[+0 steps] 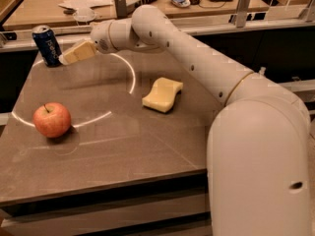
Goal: Move pepsi can near apple
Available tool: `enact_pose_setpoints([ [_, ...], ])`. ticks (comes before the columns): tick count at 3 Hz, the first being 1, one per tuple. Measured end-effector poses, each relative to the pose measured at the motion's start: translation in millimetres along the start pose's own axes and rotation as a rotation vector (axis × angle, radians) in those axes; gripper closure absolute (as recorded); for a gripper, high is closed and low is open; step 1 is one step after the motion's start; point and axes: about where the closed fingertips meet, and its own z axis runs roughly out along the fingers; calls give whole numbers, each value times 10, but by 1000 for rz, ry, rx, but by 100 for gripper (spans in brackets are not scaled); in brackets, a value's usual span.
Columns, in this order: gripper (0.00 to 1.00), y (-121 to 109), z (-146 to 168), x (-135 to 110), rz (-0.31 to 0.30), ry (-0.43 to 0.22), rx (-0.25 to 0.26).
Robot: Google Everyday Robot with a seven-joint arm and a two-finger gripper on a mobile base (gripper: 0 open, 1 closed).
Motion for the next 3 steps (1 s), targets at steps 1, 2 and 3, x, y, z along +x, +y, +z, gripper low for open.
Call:
enact_pose_setpoints([
  [1,0,10,390,-18,54,23,6],
  [2,0,11,728,-10,75,28,7],
  [3,0,-48,1031,32,76,2,1],
])
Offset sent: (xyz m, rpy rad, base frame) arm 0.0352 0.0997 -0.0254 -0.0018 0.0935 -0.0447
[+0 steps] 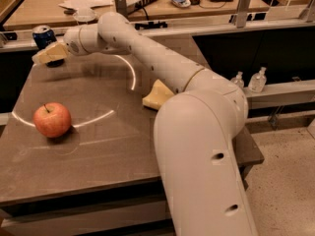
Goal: Move pepsi can near apple
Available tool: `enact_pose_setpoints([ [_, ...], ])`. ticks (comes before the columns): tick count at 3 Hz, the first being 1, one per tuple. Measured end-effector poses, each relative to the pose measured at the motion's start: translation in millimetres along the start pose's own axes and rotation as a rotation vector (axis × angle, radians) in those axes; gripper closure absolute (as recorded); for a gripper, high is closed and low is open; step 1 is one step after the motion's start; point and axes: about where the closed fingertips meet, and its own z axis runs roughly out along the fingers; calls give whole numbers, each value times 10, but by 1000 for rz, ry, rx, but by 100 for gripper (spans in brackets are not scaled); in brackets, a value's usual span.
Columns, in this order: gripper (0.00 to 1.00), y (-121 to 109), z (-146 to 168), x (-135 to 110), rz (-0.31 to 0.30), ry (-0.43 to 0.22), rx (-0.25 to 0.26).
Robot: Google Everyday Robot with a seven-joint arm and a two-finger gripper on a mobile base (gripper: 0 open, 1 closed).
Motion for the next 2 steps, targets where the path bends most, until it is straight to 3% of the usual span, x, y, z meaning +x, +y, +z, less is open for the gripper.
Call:
enact_pose_setpoints([
  [1,15,-11,269,18,-63,-23,-33],
  [2,38,-18,398,-20,-126,-34,-62],
])
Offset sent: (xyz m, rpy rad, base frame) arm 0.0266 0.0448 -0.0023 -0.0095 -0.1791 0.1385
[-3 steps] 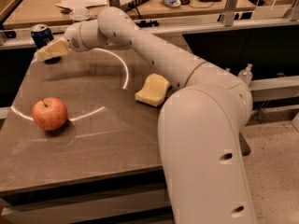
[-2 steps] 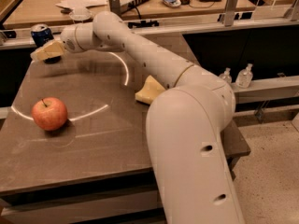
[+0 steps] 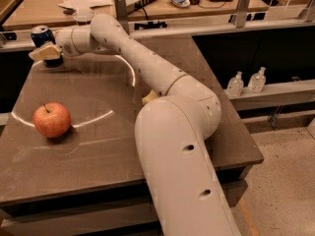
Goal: Move pepsi can near apple
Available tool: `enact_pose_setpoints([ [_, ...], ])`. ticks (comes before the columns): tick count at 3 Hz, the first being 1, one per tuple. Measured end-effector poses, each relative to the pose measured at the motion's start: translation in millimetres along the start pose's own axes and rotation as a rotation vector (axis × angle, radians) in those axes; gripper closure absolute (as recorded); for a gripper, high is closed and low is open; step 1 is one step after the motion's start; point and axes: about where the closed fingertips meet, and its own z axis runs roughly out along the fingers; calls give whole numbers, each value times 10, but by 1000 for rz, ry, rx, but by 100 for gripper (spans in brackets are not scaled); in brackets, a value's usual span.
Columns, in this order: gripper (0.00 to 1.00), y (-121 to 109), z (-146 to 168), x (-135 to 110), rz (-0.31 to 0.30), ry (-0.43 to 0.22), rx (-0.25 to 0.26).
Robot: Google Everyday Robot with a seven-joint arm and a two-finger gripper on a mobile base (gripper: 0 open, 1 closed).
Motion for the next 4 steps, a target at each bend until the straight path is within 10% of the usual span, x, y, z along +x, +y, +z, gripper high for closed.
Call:
enact_pose_setpoints([
  [2,92,-30,-587,-169,-23,22,-3],
  [3,100,93,-1207,-47,8,36,-13],
  [4,100,470,-1643,57,-7,3,-140],
])
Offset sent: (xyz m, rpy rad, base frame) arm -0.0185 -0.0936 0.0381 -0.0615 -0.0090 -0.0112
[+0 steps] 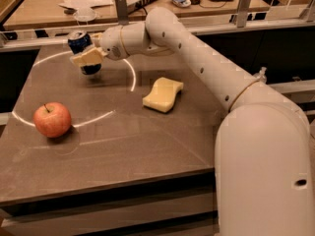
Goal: Move pepsi can near apple
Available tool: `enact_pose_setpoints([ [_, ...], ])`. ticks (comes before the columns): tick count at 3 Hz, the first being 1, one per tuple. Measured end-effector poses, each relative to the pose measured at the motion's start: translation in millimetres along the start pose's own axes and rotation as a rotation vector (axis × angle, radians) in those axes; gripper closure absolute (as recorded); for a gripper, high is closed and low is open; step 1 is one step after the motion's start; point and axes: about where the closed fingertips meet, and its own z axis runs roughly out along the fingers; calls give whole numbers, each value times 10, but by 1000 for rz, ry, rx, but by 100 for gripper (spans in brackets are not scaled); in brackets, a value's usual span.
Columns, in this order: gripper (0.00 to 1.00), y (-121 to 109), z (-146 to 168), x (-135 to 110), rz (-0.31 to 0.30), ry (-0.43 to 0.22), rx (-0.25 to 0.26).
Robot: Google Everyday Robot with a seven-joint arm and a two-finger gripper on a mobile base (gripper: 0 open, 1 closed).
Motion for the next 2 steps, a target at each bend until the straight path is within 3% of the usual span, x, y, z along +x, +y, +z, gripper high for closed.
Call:
enact_pose_setpoints([
  [1,100,659,-552,42,-45,1,-99],
  [2,100,1028,-826,40,-32,-6,-150],
])
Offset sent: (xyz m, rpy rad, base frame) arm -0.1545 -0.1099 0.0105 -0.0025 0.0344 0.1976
